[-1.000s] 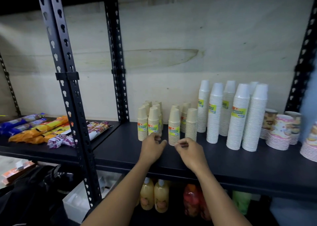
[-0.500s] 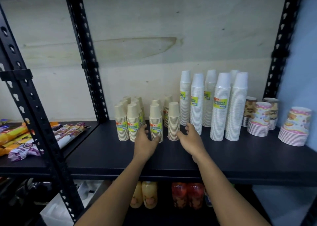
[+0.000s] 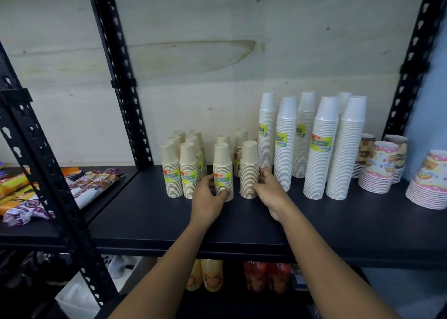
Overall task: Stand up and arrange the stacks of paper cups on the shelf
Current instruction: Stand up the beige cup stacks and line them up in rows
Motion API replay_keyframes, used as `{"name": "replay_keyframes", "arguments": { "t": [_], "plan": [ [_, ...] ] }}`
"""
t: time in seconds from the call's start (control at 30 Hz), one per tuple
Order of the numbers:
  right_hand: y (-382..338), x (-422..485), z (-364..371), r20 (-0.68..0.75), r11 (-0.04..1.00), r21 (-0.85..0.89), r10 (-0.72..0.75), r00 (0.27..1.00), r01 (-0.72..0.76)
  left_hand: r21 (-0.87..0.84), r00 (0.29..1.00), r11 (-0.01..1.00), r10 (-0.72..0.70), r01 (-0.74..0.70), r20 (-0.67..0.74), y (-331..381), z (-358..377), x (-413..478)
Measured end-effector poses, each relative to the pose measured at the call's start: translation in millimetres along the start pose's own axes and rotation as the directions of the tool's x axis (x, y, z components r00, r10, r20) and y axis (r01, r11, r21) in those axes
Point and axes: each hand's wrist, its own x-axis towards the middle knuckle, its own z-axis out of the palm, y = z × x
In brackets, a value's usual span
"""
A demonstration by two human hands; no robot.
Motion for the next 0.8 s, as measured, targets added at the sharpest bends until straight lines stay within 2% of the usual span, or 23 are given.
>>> {"name": "replay_keyframes", "arguments": {
  "t": [0.4,0.67,0.8],
  "plan": [
    [-4.5,-37.1,10.9,-0.061,0.995,0.010,-0.097,0.993,0.098,-0.021,0.998,0.998,0.064,-0.064,-0.023,4.4,-38.7,-24.3],
    [-24.5,-57.2,73.3,-0.070,0.976,-0.079,-0.208,0.976,0.202,0.032,0.991,0.997,0.074,-0.070,-0.108,-17.1,-111.9,-27.0],
    [-26.8,-61.2,108.7,-0.024,0.967,-0.115,-0.231,0.973,0.227,0.041,0.988,0.998,0.056,-0.050,-0.142,-29.4,-137.2,-23.5]
  ]
}}
